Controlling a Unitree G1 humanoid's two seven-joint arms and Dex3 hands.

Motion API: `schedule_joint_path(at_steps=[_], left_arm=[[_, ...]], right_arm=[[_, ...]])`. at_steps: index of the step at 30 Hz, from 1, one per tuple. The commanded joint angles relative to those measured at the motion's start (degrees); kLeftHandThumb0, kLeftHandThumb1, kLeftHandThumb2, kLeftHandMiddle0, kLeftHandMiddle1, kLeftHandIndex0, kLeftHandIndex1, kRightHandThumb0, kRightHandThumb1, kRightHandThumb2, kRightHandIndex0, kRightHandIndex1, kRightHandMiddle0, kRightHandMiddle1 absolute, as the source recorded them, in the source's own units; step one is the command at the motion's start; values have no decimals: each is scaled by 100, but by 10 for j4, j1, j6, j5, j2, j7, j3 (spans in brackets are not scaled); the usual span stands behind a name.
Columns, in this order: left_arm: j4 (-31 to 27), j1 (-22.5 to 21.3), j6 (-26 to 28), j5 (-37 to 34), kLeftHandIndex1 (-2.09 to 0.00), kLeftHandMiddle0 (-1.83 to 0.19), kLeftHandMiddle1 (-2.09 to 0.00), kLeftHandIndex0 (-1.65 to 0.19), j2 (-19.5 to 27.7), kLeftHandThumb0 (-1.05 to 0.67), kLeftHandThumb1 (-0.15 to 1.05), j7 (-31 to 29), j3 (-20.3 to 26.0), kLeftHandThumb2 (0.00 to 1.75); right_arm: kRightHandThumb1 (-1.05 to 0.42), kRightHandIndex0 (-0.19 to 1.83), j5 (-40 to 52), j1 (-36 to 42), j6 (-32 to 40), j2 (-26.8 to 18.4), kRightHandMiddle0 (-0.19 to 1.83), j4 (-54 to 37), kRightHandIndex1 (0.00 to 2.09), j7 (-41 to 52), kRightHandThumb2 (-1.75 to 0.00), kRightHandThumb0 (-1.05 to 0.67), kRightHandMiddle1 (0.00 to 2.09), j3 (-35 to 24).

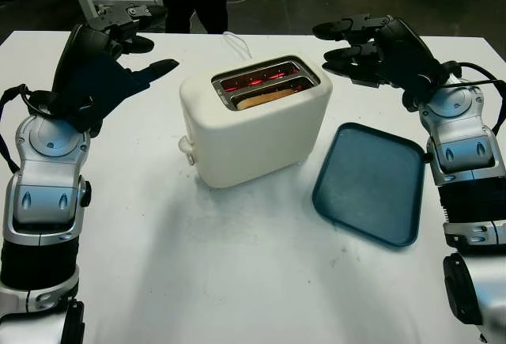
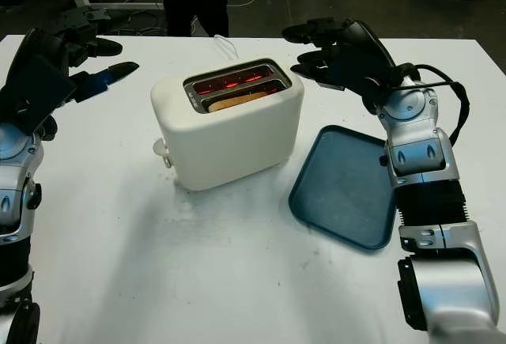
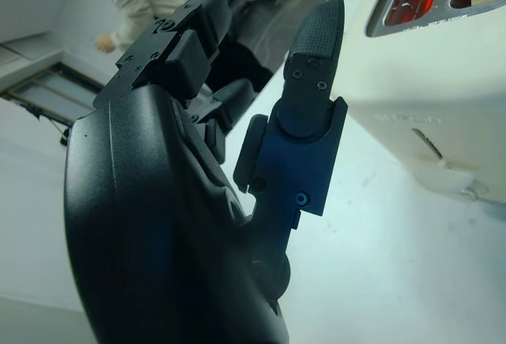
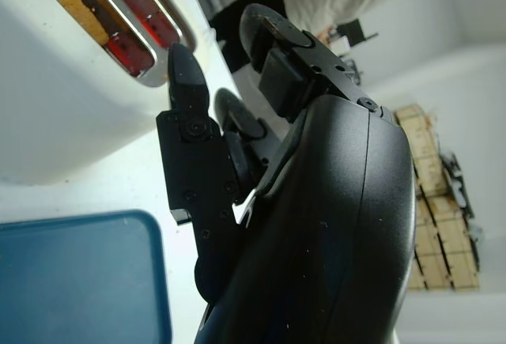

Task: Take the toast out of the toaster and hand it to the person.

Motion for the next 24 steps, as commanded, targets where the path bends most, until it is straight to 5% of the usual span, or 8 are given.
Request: schedule_joint_path(at_steps=[1, 24], left_arm=[[-5, -8, 4, 0, -27, -16, -96, -46, 0, -55, 92, -1, -1, 11], [-9, -7, 12, 3, -30, -18, -95, -45, 0, -54, 92, 1, -3, 10]], right_arm=[[-92, 75, 1, 1, 2, -2, 67, -7, 1, 1, -14, -30, 0, 0], [-92, 76, -7, 4, 2, -6, 67, -15, 1, 1, -14, -31, 0, 2]])
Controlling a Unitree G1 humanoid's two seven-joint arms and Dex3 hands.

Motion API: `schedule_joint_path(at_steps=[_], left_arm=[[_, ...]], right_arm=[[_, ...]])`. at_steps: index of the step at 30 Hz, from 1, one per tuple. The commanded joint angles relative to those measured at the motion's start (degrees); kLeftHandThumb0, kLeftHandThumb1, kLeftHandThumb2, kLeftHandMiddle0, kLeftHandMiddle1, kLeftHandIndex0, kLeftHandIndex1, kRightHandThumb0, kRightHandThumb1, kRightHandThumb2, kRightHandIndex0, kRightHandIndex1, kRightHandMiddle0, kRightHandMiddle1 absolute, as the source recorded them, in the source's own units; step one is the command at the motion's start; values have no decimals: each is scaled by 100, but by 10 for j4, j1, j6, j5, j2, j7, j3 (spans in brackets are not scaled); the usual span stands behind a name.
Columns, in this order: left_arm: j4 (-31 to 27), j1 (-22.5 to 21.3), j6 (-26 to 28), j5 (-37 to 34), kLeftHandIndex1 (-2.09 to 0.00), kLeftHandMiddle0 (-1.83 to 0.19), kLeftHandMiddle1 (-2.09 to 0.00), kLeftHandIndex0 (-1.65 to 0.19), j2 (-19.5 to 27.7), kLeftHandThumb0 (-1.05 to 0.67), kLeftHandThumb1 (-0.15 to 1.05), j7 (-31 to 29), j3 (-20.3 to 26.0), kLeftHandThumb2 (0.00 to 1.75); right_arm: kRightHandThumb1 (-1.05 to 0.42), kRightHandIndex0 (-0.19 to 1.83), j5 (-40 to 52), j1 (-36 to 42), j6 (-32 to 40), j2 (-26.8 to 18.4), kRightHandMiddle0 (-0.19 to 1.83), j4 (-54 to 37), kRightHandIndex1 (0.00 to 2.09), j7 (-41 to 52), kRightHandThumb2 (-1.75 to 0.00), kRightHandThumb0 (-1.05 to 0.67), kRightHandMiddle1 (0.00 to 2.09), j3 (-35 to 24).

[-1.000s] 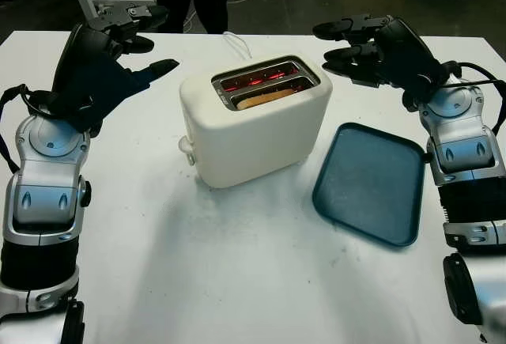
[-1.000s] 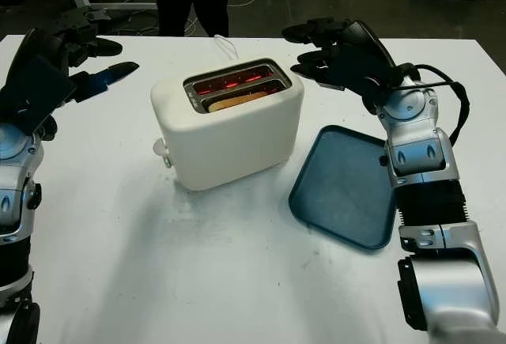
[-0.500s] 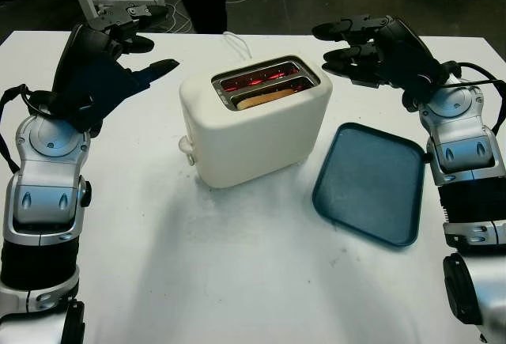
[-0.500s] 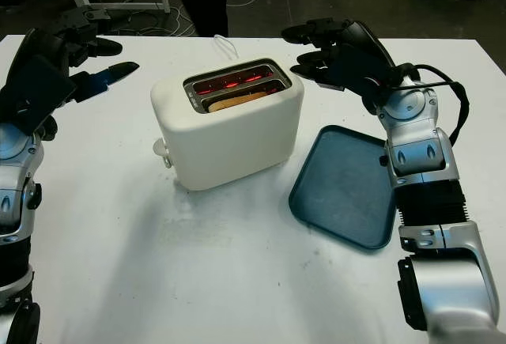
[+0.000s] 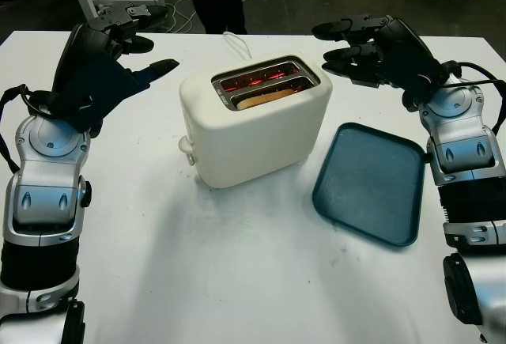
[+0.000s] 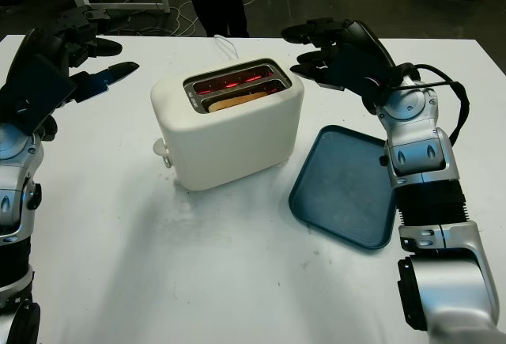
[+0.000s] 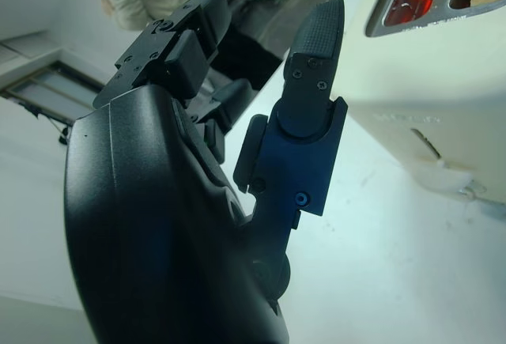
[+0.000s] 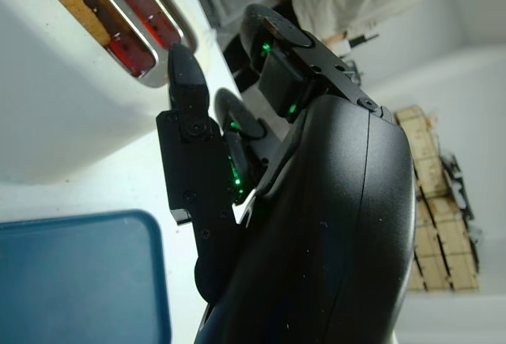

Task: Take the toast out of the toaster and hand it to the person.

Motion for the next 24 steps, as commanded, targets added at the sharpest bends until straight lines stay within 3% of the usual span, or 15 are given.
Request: schedule_joint_path(at_steps=[1, 24], left_arm=[[-6, -7, 4, 2, -30, -18, -95, -45, 0, -54, 92, 1, -2, 10], [-3, -12, 3, 1, -33, -18, -94, -43, 1, -52, 92, -1, -5, 11]], right_arm=[[-92, 76, -4, 4, 0, -6, 67, -10, 1, 1, -15, -31, 0, 2], [-92, 76, 12, -1, -2, 0, 68, 1, 1, 1, -13, -30, 0, -3]])
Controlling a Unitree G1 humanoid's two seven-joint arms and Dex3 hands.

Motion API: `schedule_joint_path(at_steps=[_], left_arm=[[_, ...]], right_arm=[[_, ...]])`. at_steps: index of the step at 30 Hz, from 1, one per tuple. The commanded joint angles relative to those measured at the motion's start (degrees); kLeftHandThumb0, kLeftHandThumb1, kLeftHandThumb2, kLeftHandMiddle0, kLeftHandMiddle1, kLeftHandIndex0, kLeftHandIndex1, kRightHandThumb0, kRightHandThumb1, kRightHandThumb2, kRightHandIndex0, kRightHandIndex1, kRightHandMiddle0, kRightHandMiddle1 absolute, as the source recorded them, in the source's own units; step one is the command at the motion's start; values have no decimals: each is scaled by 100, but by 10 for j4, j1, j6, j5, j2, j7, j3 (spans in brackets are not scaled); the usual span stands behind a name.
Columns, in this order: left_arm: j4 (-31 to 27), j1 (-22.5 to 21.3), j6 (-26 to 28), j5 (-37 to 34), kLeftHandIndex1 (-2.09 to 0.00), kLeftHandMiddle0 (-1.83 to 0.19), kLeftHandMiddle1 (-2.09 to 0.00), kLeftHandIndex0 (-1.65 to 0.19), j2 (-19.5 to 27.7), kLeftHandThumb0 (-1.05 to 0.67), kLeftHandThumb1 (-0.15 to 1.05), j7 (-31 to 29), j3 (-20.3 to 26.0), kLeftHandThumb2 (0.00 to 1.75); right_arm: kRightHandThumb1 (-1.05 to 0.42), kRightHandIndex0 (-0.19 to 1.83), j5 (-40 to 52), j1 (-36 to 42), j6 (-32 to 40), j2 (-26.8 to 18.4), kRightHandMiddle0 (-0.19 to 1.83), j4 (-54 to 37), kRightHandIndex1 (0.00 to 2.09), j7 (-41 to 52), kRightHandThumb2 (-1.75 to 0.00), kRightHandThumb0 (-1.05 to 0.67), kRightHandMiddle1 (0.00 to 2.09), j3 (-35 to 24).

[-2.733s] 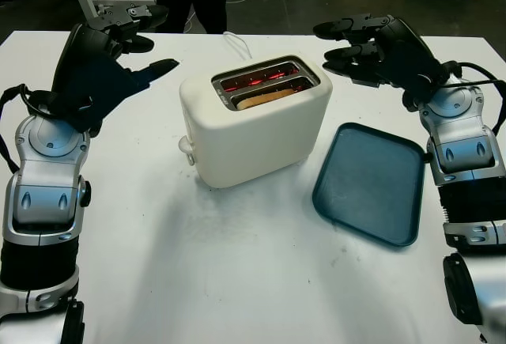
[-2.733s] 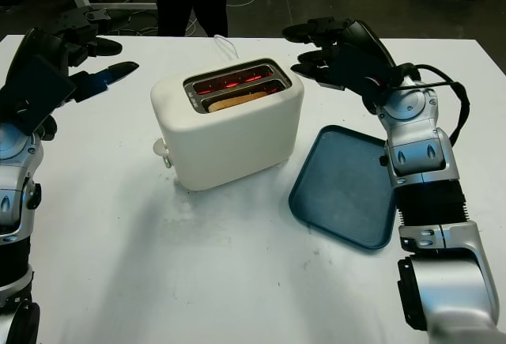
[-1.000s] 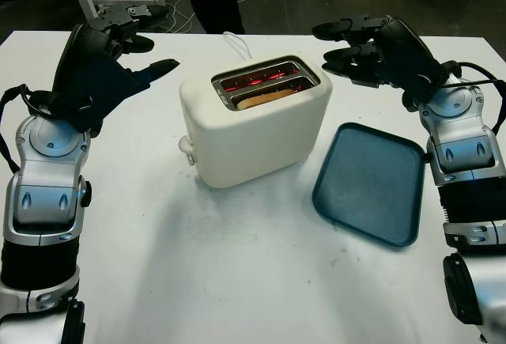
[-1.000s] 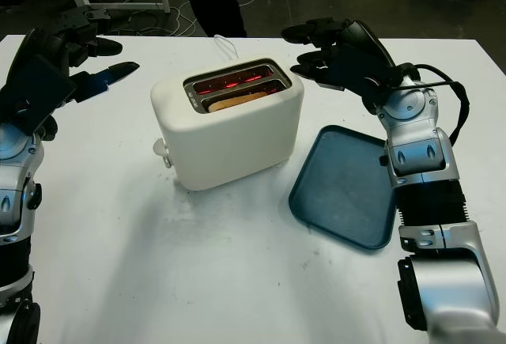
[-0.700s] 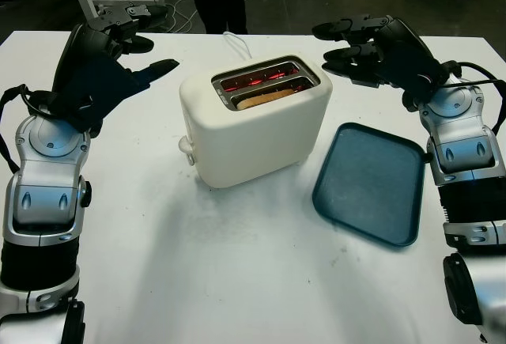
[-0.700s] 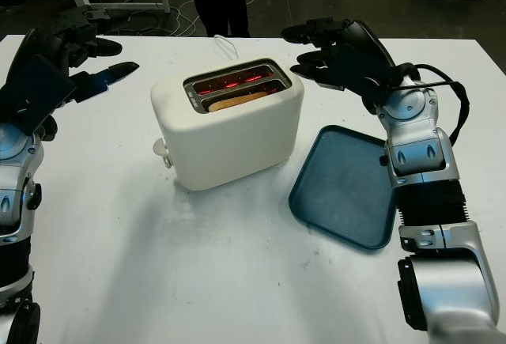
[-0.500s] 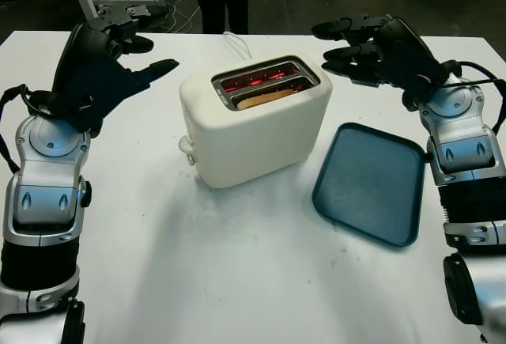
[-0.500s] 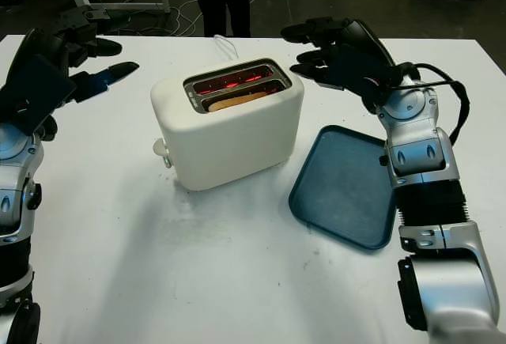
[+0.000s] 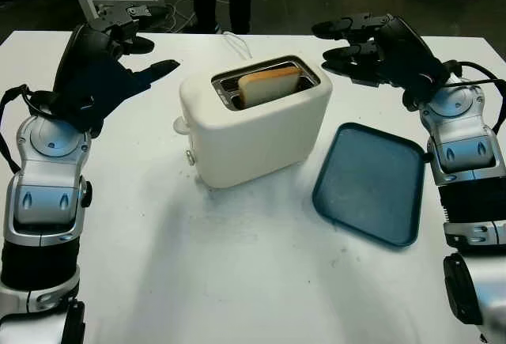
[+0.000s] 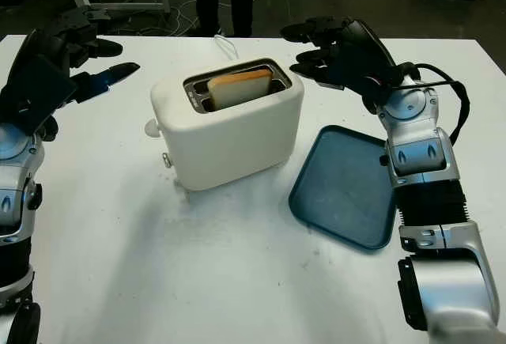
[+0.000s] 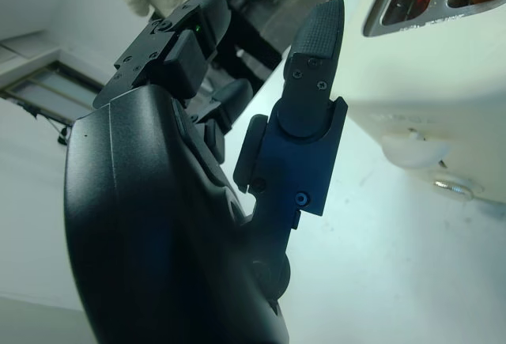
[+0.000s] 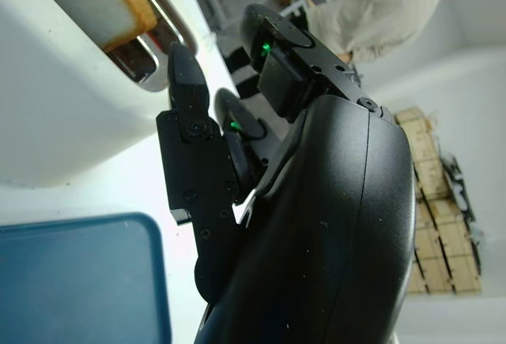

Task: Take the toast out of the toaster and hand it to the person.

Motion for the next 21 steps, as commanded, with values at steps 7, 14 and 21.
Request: schedule_joint_path(at_steps=[7, 14, 21], left_arm=[[-4, -11, 3, 2, -34, -18, -94, -42, 1, -53, 92, 0, -2, 10], [-4, -12, 4, -1, -35, -18, -95, -42, -2, -51, 92, 0, 0, 10], [-8, -9, 9, 4, -36, -17, -95, -41, -2, -53, 92, 2, -2, 10]], right_arm=[[-88, 79, -8, -26, -79, -9, 70, 46, 3, -9, -4, -24, 1, -4], [-68, 87, 2, -110, -137, -10, 76, 95, 7, -12, 0, -21, 4, -15], [-59, 98, 1, -167, -161, 4, 92, 82, 15, 12, 0, -39, 11, 10]])
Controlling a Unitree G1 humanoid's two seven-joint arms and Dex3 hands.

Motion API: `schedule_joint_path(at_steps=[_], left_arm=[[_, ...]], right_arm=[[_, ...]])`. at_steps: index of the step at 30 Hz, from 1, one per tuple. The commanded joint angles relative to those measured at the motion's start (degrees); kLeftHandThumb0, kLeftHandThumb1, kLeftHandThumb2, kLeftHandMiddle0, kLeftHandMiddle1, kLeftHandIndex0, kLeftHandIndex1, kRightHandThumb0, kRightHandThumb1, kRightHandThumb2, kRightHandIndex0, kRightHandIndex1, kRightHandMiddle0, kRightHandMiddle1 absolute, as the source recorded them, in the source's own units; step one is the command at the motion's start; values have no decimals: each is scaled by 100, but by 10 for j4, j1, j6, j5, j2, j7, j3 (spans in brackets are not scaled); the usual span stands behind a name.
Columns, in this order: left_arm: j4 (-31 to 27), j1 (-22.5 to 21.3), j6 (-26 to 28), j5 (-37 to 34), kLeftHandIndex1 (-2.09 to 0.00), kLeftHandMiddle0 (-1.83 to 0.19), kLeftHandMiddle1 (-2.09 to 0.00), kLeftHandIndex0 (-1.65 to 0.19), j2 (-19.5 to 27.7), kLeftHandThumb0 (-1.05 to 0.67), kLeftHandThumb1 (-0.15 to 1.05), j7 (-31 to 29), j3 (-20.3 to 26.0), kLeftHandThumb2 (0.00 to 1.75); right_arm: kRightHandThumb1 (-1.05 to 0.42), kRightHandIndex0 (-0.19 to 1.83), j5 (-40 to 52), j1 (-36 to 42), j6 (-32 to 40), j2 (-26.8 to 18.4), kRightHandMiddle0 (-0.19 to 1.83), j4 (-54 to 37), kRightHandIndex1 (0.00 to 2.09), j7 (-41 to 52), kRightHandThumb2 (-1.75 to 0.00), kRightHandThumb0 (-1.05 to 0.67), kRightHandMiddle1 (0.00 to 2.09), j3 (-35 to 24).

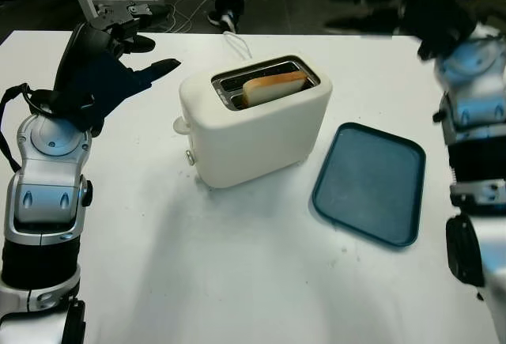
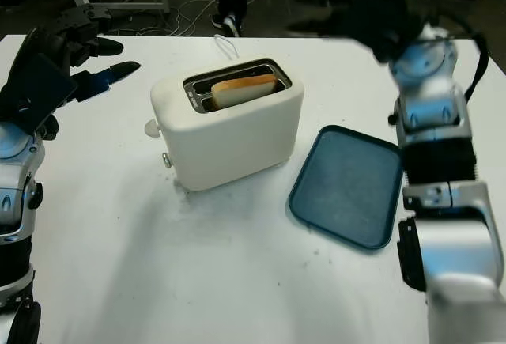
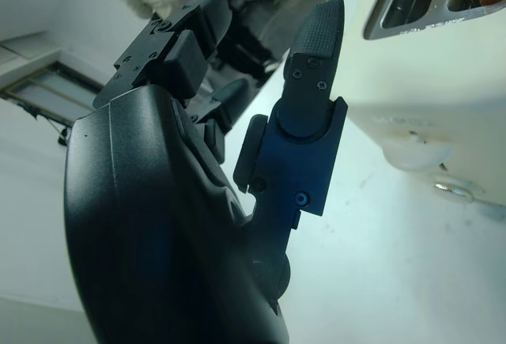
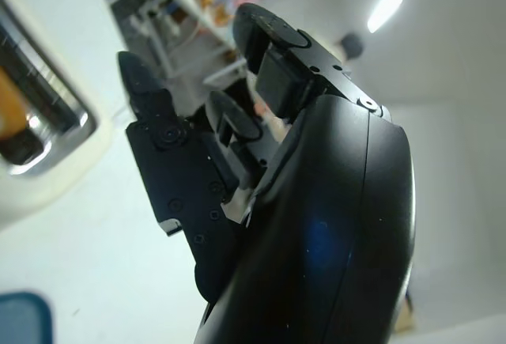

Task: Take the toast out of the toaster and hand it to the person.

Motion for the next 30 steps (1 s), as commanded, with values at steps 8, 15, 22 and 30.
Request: schedule_joint_path(at_steps=[8, 15, 22, 30], left_arm=[[-8, -4, 7, 4, -36, -17, -94, -41, -1, -54, 92, 2, 0, 10], [-8, -3, 10, -4, -36, -17, -93, -41, -3, -52, 92, 0, 4, 10], [-8, -1, 4, 1, -37, -18, -93, -41, -1, -51, 92, 3, 2, 10], [-8, 0, 9, -2, -38, -17, -93, -40, -2, -51, 92, 1, 4, 9]], right_arm=[[-56, 100, -57, -13, -59, 17, 100, -19, 34, 44, 0, -52, 14, 87], [-56, 93, -83, -1, -82, 19, 98, -17, 44, 70, 0, -47, 11, 121], [-58, 73, -120, 0, -117, 15, 100, 10, 99, 66, 0, -58, 7, 141], [-62, 68, -151, 5, -134, 15, 102, 24, 98, 48, 0, -50, 4, 144]])
